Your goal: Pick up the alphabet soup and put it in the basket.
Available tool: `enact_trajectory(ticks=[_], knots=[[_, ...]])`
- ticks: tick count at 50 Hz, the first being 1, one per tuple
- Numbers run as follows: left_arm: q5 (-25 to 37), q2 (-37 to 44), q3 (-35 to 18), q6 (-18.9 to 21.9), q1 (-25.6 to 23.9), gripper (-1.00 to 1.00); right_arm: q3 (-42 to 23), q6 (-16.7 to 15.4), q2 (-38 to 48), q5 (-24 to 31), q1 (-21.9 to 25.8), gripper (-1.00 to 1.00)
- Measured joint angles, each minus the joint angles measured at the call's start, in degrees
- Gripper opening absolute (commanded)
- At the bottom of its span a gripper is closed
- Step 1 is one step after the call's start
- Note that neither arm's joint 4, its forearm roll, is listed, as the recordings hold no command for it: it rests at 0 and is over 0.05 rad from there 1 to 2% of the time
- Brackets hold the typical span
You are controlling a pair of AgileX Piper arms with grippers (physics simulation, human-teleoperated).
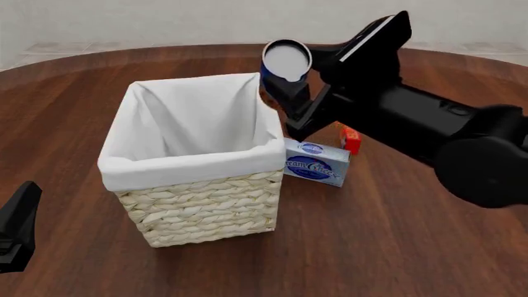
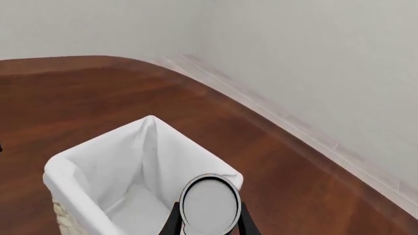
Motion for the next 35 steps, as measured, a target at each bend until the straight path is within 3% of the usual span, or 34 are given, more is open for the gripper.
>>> enact_trajectory(ticks=[35], knots=[[0.00,0.00,0.00,0.00,0.00,1.00,-7.60,1.12,7.46,0.34,6.60,-1.00]])
